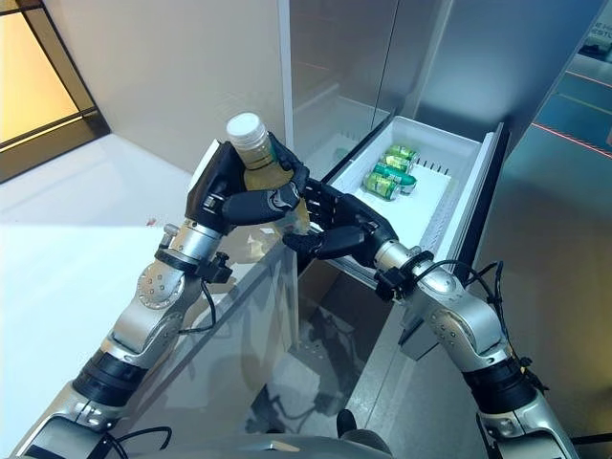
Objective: Put drinks into fridge and close the fridge
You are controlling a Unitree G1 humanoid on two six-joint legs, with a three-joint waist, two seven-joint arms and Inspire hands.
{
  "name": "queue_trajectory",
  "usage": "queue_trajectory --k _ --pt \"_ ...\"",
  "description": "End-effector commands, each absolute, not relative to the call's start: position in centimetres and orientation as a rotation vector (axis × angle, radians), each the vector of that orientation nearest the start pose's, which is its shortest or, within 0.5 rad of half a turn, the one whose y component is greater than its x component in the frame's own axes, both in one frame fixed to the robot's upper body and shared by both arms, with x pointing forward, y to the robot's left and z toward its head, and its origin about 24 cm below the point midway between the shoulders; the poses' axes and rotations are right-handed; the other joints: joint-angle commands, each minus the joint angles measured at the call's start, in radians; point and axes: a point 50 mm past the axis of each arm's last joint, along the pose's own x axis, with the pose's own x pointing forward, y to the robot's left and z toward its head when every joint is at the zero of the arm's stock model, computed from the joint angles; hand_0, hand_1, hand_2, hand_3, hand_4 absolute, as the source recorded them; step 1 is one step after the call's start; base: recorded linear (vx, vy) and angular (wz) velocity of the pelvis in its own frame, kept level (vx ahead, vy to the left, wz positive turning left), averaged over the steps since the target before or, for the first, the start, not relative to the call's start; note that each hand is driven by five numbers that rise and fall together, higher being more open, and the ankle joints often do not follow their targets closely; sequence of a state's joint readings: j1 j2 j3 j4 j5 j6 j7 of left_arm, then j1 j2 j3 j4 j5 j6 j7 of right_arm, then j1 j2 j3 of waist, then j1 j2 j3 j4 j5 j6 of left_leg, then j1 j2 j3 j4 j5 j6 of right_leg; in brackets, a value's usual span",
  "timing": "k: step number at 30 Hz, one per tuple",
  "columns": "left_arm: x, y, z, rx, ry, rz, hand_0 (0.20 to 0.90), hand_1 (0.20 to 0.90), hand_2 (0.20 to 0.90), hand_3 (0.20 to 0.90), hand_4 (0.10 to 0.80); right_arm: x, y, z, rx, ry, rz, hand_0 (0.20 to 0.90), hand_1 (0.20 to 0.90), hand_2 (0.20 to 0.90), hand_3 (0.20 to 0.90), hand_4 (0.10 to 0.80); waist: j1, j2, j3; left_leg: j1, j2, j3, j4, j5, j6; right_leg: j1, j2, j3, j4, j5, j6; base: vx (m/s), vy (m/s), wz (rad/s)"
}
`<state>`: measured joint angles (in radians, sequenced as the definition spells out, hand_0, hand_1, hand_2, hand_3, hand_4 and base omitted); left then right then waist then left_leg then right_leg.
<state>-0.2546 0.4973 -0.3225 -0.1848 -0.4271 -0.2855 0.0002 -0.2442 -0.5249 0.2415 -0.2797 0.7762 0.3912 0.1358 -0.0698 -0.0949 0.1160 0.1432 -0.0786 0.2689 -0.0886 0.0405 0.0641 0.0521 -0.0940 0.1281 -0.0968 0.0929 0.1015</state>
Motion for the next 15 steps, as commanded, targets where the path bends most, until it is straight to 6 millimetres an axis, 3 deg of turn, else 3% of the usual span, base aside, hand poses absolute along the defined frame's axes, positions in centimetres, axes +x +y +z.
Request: queue_trajectory --k 1,12,13,14,15 --pt "26.5 7.6 21.8 -0.01 -0.846 -0.649 0.3 0.3 0.3 0.2 0.1 26.8 -8.2 19.3 0.266 -0.215 0.872 0.9 0.9 0.9 0.9 0.8 -0.007 0.042 -0.07 -0.013 0.001 -0.177 0.001 -0.066 0.0 -0.003 0.025 -0.079 0.021 0.017 -0.001 0.0 0.0 0.0" --pt "25.0 5.8 22.6 -0.081 -0.929 -0.677 0.3 0.3 0.3 0.2 0.1 26.5 -6.7 17.1 0.228 -0.084 0.902 0.9 0.9 0.9 0.9 0.8 -0.013 0.036 -0.066 -0.014 0.004 -0.183 0.001 -0.063 0.003 -0.002 0.032 -0.068 0.033 0.008 -0.005 0.008 0.001 -0.04" --pt "24.9 5.7 22.7 -0.08 -0.937 -0.68 0.3 0.3 0.3 0.2 0.1 26.5 -6.6 16.9 0.224 -0.072 0.906 0.858 0.858 0.858 0.851 0.751 -0.014 0.036 -0.066 -0.014 0.005 -0.184 0.001 -0.062 0.003 -0.001 0.033 -0.069 0.033 0.008 -0.006 0.0 0.0 0.0" --pt "24.8 5.5 22.8 -0.072 -0.946 -0.681 0.3 0.3 0.3 0.2 0.1 26.5 -6.5 16.8 0.221 -0.062 0.908 0.858 0.858 0.858 0.851 0.751 -0.015 0.036 -0.065 -0.014 0.005 -0.184 0.001 -0.062 0.002 -0.001 0.033 -0.069 0.033 0.008 -0.006 0.0 0.0 0.0" --pt "24.7 5.3 23.0 -0.064 -0.952 -0.683 0.3 0.3 0.3 0.2 0.1 26.5 -6.5 16.6 0.216 -0.059 0.911 0.596 0.596 0.596 0.546 0.446 -0.017 0.035 -0.065 -0.013 0.006 -0.185 0.001 -0.062 0.002 0.001 0.034 -0.07 0.031 0.008 -0.006 0.0 0.0 0.0"
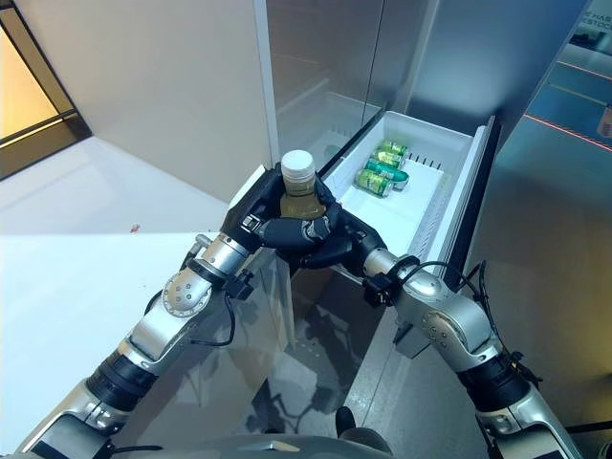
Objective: Put drinks into fridge and close the fridge
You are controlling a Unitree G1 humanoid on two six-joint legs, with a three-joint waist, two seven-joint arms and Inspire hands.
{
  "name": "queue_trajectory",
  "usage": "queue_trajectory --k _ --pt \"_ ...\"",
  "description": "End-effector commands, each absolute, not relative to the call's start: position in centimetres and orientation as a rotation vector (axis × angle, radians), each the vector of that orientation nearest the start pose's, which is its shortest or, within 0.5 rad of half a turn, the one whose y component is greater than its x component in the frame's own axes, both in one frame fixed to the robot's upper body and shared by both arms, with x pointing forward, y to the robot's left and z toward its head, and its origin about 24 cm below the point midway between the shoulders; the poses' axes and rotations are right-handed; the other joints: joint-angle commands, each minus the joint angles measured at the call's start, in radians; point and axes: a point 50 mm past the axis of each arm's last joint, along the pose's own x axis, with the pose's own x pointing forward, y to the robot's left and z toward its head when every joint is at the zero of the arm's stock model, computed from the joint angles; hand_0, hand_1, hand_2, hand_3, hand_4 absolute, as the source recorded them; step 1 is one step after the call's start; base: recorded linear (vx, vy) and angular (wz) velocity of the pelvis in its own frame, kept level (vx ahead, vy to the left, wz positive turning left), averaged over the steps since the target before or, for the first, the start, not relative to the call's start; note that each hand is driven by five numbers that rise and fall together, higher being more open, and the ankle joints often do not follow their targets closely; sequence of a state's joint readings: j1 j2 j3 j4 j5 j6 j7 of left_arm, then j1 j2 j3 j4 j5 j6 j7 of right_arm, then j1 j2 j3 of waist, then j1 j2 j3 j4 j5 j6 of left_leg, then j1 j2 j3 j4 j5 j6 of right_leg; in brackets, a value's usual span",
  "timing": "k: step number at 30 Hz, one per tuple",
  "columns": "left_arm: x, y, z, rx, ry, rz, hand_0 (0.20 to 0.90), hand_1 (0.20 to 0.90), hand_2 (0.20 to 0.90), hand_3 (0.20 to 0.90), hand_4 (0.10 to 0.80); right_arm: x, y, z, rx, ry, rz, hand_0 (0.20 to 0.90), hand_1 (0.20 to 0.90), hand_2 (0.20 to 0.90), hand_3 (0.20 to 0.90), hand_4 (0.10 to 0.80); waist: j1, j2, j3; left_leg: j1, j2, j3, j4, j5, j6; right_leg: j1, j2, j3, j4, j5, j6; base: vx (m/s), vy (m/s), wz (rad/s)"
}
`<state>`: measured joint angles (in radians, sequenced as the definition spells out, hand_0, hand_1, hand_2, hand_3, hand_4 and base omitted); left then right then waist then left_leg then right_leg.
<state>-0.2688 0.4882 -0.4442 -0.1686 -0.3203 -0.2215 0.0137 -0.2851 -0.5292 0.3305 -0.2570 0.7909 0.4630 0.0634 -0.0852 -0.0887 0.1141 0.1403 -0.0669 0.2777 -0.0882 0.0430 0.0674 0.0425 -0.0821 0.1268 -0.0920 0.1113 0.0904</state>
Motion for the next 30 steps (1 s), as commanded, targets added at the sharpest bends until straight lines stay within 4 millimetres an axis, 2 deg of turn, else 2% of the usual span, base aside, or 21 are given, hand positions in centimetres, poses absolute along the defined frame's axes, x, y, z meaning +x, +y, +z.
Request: queue_trajectory --k 1,2,9,13,19,24,25,26,27,28,30 --pt "24.7 5.3 23.0 -0.064 -0.953 -0.683 0.3 0.3 0.3 0.2 0.1 26.5 -6.5 16.6 0.216 -0.06 0.911 0.596 0.596 0.596 0.546 0.446 -0.002 0.029 -0.063 -0.01 -0.006 -0.194 0.001 -0.065 -0.001 0.011 0.022 -0.069 0.026 -0.01 0.005 0.0 0.0 0.0" --pt "24.7 5.1 23.1 -0.06 -0.956 -0.683 0.3 0.3 0.3 0.2 0.1 26.4 -6.5 16.6 0.213 -0.057 0.914 0.3 0.3 0.3 0.2 0.1 -0.003 0.029 -0.063 -0.01 -0.005 -0.195 0.001 -0.065 -0.002 0.012 0.023 -0.069 0.025 -0.01 0.004 0.0 0.0 0.0" --pt "24.0 5.2 23.6 -0.006 -1.037 -0.667 0.3 0.3 0.3 0.2 0.1 26.6 -6.6 16.5 0.221 -0.053 0.895 0.3 0.3 0.3 0.2 0.1 -0.002 0.032 -0.068 -0.01 -0.004 -0.199 0.001 -0.063 -0.004 0.018 0.026 -0.073 0.017 -0.011 0.0 0.0 0.0 0.0" --pt "23.8 5.2 23.7 0.033 -1.064 -0.673 0.3 0.3 0.3 0.2 0.1 26.8 -7.1 17.1 0.214 -0.103 0.863 0.3 0.3 0.3 0.2 0.1 0.0 0.034 -0.069 -0.009 -0.005 -0.202 0.001 -0.065 -0.004 0.021 0.026 -0.078 0.017 -0.013 -0.001 0.0 0.0 0.0" --pt "23.2 5.6 24.3 0.108 -1.179 -0.621 0.3 0.3 0.3 0.2 0.1 27.9 -8.9 19.3 0.107 -0.28 0.711 0.3 0.3 0.3 0.2 0.1 0.0 0.038 -0.073 -0.005 -0.006 -0.203 0.001 -0.066 -0.004 0.026 0.026 -0.081 0.016 -0.016 -0.004 0.0 0.0 0.0" --pt "23.6 5.8 24.0 0.087 -1.114 -0.613 0.3 0.3 0.3 0.2 0.1 28.2 -10.4 21.4 0.091 -0.43 0.573 0.3 0.3 0.3 0.2 0.1 0.002 0.044 -0.072 -0.001 -0.004 -0.202 0.001 -0.07 -0.004 0.03 0.028 -0.084 0.019 -0.019 -0.005 0.027 0.002 0.0" --pt "23.7 5.8 23.9 0.082 -1.099 -0.611 0.324 0.324 0.324 0.227 0.127 28.2 -10.6 21.8 0.085 -0.455 0.554 0.3 0.3 0.3 0.2 0.1 0.002 0.044 -0.072 0.0 -0.004 -0.202 0.001 -0.07 -0.004 0.031 0.028 -0.085 0.019 -0.019 -0.006 0.0 0.0 0.0" --pt "23.9 5.9 23.7 0.07 -1.076 -0.608 0.429 0.429 0.429 0.351 0.251 28.2 -11.0 22.4 0.083 -0.485 0.531 0.3 0.3 0.3 0.2 0.1 0.002 0.045 -0.072 0.0 -0.003 -0.2 0.001 -0.071 -0.004 0.031 0.029 -0.086 0.018 -0.019 -0.006 0.0 0.0 0.0" --pt "24.0 6.0 23.5 0.064 -1.06 -0.604 0.806 0.806 0.806 0.79 0.69 28.2 -11.2 22.9 0.089 -0.506 0.516 0.3 0.3 0.3 0.2 0.1 0.002 0.045 -0.071 -0.001 -0.002 -0.199 0.001 -0.071 -0.005 0.031 0.03 -0.087 0.018 -0.019 -0.006 0.0 0.0 0.0" --pt "24.1 6.0 23.3 0.057 -1.041 -0.605 0.9 0.9 0.9 0.9 0.8 28.1 -11.4 23.2 0.093 -0.524 0.501 0.3 0.3 0.3 0.2 0.1 0.002 0.045 -0.071 -0.002 -0.002 -0.198 0.001 -0.072 -0.006 0.031 0.031 -0.087 0.017 -0.02 -0.007 0.0 0.0 0.0" --pt "24.4 6.2 23.0 0.036 -1.007 -0.602 0.9 0.9 0.9 0.9 0.8 28.2 -12.0 23.9 0.089 -0.566 0.461 0.3 0.3 0.3 0.2 0.1 0.002 0.046 -0.07 -0.001 0.0 -0.196 0.001 -0.073 -0.007 0.032 0.031 -0.089 0.017 -0.02 -0.008 0.015 -0.006 0.02"
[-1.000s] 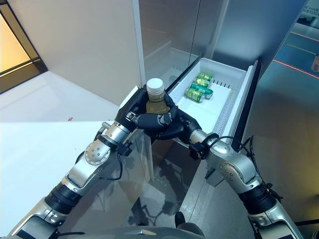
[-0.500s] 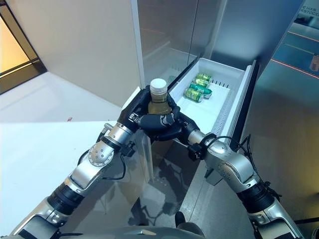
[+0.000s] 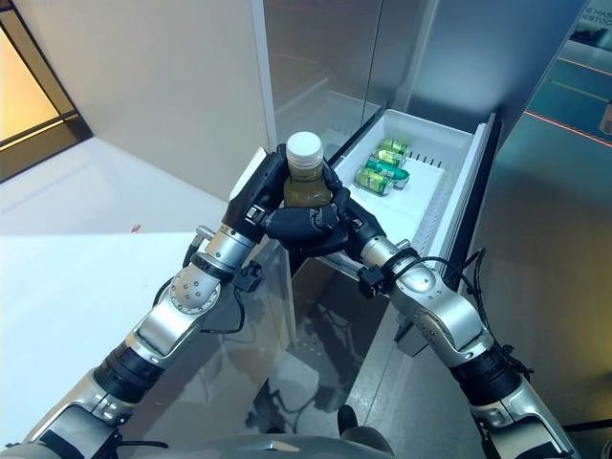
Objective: Put drinks into fridge and close the fridge
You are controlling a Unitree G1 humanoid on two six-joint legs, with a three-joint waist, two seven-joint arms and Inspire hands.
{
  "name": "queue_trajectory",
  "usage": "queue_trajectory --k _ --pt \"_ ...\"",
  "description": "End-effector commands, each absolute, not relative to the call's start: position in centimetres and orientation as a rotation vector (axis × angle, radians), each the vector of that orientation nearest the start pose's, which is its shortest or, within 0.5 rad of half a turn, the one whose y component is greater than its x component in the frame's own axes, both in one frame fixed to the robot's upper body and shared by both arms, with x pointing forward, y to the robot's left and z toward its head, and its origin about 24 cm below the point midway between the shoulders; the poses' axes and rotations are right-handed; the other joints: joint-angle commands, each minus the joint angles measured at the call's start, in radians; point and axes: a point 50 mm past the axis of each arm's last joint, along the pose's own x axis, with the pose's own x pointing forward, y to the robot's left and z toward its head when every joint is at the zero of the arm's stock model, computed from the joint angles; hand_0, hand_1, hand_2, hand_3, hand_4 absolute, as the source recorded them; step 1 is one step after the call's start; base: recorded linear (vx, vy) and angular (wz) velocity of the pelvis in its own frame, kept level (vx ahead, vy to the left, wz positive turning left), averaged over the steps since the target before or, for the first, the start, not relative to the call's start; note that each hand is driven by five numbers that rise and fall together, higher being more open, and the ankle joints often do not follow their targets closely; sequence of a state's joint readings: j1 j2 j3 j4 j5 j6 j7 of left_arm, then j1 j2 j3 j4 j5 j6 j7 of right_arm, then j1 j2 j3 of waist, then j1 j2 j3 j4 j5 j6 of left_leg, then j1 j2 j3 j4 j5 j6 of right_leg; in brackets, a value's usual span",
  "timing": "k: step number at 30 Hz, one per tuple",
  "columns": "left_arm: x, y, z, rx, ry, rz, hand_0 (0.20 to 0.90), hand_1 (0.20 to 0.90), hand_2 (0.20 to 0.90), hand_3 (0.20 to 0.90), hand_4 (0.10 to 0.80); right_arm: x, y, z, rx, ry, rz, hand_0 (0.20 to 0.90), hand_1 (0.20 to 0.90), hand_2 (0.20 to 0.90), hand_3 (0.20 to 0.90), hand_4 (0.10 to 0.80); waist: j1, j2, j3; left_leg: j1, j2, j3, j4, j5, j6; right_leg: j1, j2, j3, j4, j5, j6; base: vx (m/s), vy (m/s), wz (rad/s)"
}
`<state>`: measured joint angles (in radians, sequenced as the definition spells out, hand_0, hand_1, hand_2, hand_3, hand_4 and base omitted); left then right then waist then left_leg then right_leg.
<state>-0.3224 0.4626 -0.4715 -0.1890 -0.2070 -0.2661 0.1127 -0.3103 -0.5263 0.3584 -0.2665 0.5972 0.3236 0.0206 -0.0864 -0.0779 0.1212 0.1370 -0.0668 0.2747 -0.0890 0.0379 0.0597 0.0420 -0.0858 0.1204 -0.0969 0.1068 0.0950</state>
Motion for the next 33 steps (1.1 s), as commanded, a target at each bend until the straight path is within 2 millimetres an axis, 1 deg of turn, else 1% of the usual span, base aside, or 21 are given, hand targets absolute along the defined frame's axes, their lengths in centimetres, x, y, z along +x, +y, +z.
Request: queue_trajectory --k 1,4,12,17,19,20,21,22,23,25,26,27,28,30,33 --pt "24.5 6.2 22.8 0.021 -0.997 -0.597 0.9 0.9 0.9 0.9 0.8 28.2 -12.3 24.3 0.09 -0.581 0.442 0.3 0.3 0.3 0.2 0.1 0.003 0.035 -0.077 0.003 0.001 -0.191 0.002 -0.068 0.0 0.034 0.035 -0.084 0.022 -0.017 -0.012 0.025 -0.014 0.06" --pt "24.5 6.8 22.8 -0.011 -1.001 -0.57 0.9 0.9 0.9 0.9 0.8 28.2 -13.2 24.8 0.098 -0.615 0.391 0.3 0.3 0.3 0.2 0.1 0.005 0.034 -0.077 0.002 0.004 -0.191 0.002 -0.07 -0.002 0.035 0.037 -0.086 0.021 -0.02 -0.015 0.017 -0.023 0.07" --pt "23.5 8.1 24.2 -0.035 -1.115 -0.486 0.9 0.9 0.9 0.9 0.8 28.2 -15.2 25.0 0.087 -0.655 0.257 0.3 0.3 0.3 0.2 0.1 0.013 0.033 -0.08 -0.001 0.01 -0.201 0.002 -0.068 -0.009 0.04 0.042 -0.101 0.018 -0.025 -0.021 0.011 -0.036 0.04" --pt "23.5 8.2 24.6 -0.073 -1.096 -0.506 0.9 0.9 0.9 0.9 0.8 28.4 -15.8 25.0 0.061 -0.674 0.191 0.3 0.3 0.3 0.2 0.1 0.015 0.034 -0.08 -0.001 0.014 -0.202 0.002 -0.067 -0.013 0.046 0.046 -0.11 0.011 -0.025 -0.024 0.01 -0.03 -0.01" --pt "23.7 8.2 24.5 -0.124 -1.062 -0.56 0.9 0.9 0.9 0.9 0.8 28.5 -16.2 25.1 0.043 -0.686 0.155 0.3 0.3 0.3 0.2 0.1 0.017 0.035 -0.081 0.0 0.017 -0.201 0.002 -0.068 -0.015 0.048 0.048 -0.111 0.01 -0.028 -0.025 0.017 -0.039 0.0" --pt "23.6 8.2 24.4 -0.203 -1.022 -0.643 0.9 0.9 0.9 0.9 0.8 28.6 -16.5 25.2 0.023 -0.698 0.122 0.3 0.3 0.3 0.2 0.1 0.018 0.036 -0.082 0.001 0.02 -0.2 0.002 -0.067 -0.017 0.049 0.051 -0.112 0.01 -0.028 -0.027 0.015 -0.034 0.0" --pt "23.6 8.2 24.4 -0.219 -1.015 -0.667 0.9 0.9 0.9 0.9 0.8 28.6 -16.6 25.2 0.017 -0.702 0.112 0.3 0.3 0.3 0.2 0.1 0.018 0.036 -0.083 0.0 0.021 -0.2 0.002 -0.066 -0.018 0.049 0.051 -0.113 0.01 -0.028 -0.028 0.018 -0.043 0.0" --pt "23.5 8.1 24.3 -0.278 -0.997 -0.725 0.9 0.9 0.9 0.9 0.8 28.6 -16.8 25.2 0.002 -0.714 0.087 0.3 0.3 0.3 0.2 0.1 0.019 0.036 -0.082 0.001 0.023 -0.197 0.002 -0.066 -0.019 0.05 0.052 -0.114 0.01 -0.029 -0.028 0.014 -0.046 0.0" --pt "23.4 7.6 24.1 -0.389 -0.937 -0.863 0.9 0.9 0.9 0.9 0.8 28.7 -17.1 25.3 -0.02 -0.729 0.046 0.3 0.3 0.3 0.2 0.1 0.019 0.037 -0.082 0.001 0.026 -0.193 0.002 -0.066 -0.02 0.05 0.055 -0.115 0.01 -0.03 -0.03 0.015 -0.052 0.01" --pt "23.2 7.0 23.9 -0.51 -0.87 -1.003 0.9 0.9 0.9 0.9 0.8 28.9 -17.3 25.3 -0.048 -0.742 0.004 0.3 0.3 0.3 0.2 0.1 0.017 0.038 -0.082 0.003 0.03 -0.189 0.002 -0.067 -0.022 0.052 0.057 -0.117 0.01 -0.031 -0.032 0.013 -0.051 0.07" --pt "22.9 6.0 23.6 -0.603 -0.801 -1.122 0.9 0.9 0.9 0.9 0.8 29.2 -17.5 25.4 -0.074 -0.752 -0.034 0.3 0.3 0.3 0.2 0.1 0.014 0.038 -0.081 0.003 0.033 -0.184 0.002 -0.067 -0.023 0.053 0.06 -0.117 0.01 -0.032 -0.033 0.017 -0.055 0.15" --pt "22.8 5.6 23.5 -0.672 -0.758 -1.192 0.9 0.9 0.9 0.9 0.8 29.5 -17.7 25.5 -0.095 -0.756 -0.069 0.3 0.3 0.3 0.2 0.1 0.013 0.039 -0.081 0.004 0.035 -0.181 0.002 -0.068 -0.024 0.055 0.061 -0.118 0.01 -0.032 -0.035 0.02 -0.049 0.18" --pt "22.7 5.3 23.4 -0.724 -0.723 -1.235 0.9 0.9 0.9 0.9 0.8 29.7 -17.9 25.5 -0.111 -0.758 -0.091 0.3 0.3 0.3 0.2 0.1 0.012 0.039 -0.081 0.006 0.037 -0.178 0.002 -0.068 -0.025 0.057 0.061 -0.119 0.01 -0.034 -0.036 0.02 -0.037 0.17" --pt "22.5 5.0 23.2 -0.772 -0.684 -1.29 0.9 0.9 0.9 0.9 0.8 29.8 -18.0 25.5 -0.115 -0.755 -0.107 0.3 0.3 0.3 0.2 0.1 0.012 0.04 -0.081 0.007 0.038 -0.177 0.002 -0.068 -0.026 0.058 0.062 -0.12 0.01 -0.035 -0.037 0.018 -0.026 0.14" --pt "22.1 4.2 22.3 -0.917 -0.553 -1.423 0.9 0.9 0.9 0.9 0.8 30.6 -18.8 25.6 -0.172 -0.762 -0.187 0.3 0.3 0.3 0.2 0.1 0.017 0.042 -0.081 0.01 0.04 -0.178 0.002 -0.069 -0.029 0.064 0.063 -0.126 0.01 -0.039 -0.042 0.039 -0.058 0.11"
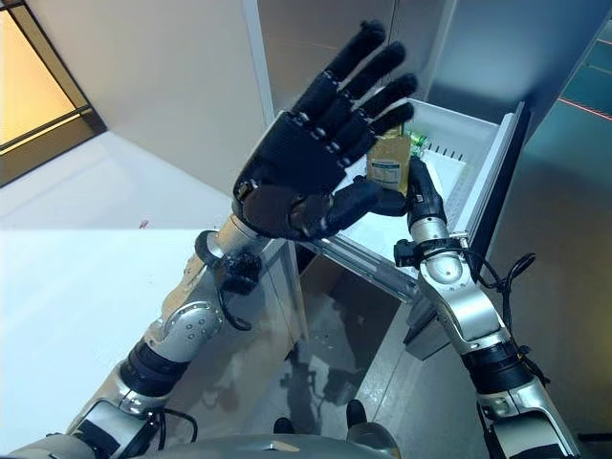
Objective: Put drinks into fridge and close the fridge
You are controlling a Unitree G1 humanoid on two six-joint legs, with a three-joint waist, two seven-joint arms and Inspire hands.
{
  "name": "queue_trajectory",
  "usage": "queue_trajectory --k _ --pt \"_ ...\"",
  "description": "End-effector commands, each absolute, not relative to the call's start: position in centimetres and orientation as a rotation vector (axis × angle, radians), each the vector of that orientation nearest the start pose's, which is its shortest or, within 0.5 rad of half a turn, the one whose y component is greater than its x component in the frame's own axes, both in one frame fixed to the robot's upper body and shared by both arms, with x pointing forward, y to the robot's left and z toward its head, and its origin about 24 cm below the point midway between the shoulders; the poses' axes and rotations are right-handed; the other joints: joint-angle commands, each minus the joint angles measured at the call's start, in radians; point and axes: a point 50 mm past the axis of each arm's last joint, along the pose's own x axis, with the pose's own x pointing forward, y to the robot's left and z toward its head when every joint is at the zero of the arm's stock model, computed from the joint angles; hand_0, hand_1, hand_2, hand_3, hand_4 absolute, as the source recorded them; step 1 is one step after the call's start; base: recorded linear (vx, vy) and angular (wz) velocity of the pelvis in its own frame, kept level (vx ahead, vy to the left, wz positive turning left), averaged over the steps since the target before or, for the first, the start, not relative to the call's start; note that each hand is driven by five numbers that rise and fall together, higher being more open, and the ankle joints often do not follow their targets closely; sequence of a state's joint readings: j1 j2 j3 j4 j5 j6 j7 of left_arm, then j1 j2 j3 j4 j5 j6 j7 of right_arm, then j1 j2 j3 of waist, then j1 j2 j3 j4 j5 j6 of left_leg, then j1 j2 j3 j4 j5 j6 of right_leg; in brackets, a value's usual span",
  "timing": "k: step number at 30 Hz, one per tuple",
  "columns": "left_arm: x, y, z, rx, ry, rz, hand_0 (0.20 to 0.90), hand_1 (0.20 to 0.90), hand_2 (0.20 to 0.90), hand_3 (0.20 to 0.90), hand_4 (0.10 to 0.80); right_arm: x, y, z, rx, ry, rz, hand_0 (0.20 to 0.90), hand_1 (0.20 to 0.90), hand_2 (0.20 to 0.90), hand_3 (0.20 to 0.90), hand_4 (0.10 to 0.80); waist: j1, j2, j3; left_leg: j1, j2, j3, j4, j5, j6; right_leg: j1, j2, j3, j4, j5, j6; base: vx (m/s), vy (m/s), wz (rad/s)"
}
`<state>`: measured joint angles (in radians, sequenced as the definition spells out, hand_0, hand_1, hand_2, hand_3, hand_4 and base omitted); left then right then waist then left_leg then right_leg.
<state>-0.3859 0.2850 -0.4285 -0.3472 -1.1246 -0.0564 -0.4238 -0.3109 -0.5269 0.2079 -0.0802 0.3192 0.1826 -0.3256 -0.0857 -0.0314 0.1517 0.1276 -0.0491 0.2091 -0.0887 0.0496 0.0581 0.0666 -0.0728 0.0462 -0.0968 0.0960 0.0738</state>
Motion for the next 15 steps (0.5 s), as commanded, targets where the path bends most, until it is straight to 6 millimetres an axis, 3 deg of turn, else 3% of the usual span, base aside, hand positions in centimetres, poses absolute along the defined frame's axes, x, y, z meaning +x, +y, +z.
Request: queue_trajectory --k 1,7,8,15 --pt "21.9 3.9 21.9 -0.954 -0.508 -1.454 0.9 0.9 0.9 0.9 0.8 31.0 -19.2 25.5 -0.196 -0.76 -0.223 0.3 0.3 0.3 0.2 0.1 0.021 -0.003 -0.112 0.019 0.024 -0.114 0.001 -0.08 -0.029 0.041 0.051 -0.056 0.01 -0.03 -0.023 0.04 -0.056 0.18" --pt "21.5 3.9 20.1 -1.016 -0.378 -1.534 0.9 0.9 0.9 0.9 0.8 32.8 -21.4 25.8 -0.199 -0.701 -0.309 0.3 0.3 0.3 0.2 0.1 0.055 0.001 -0.109 0.014 0.027 -0.139 0.001 -0.077 -0.038 0.049 0.05 -0.085 0.01 -0.039 -0.032 0.029 -0.046 0.21" --pt "21.2 4.4 19.0 -1.057 -0.3 -1.565 0.9 0.9 0.9 0.9 0.8 33.9 -23.5 25.7 -0.216 -0.65 -0.378 0.3 0.3 0.3 0.2 0.1 0.087 0.005 -0.11 0.009 0.03 -0.156 0.001 -0.073 -0.046 0.052 0.048 -0.113 0.01 -0.046 -0.036 0.031 -0.038 0.29" --pt "20.3 4.4 15.9 -1.093 -0.062 -1.633 0.9 0.9 0.9 0.9 0.8 35.8 -27.7 24.7 -0.388 -0.481 -0.484 0.3 0.3 0.3 0.2 0.1 0.141 0.018 -0.104 0.005 0.04 -0.188 0.001 -0.068 -0.064 0.071 0.043 -0.181 0.01 -0.064 -0.039 0.035 -0.022 0.41"
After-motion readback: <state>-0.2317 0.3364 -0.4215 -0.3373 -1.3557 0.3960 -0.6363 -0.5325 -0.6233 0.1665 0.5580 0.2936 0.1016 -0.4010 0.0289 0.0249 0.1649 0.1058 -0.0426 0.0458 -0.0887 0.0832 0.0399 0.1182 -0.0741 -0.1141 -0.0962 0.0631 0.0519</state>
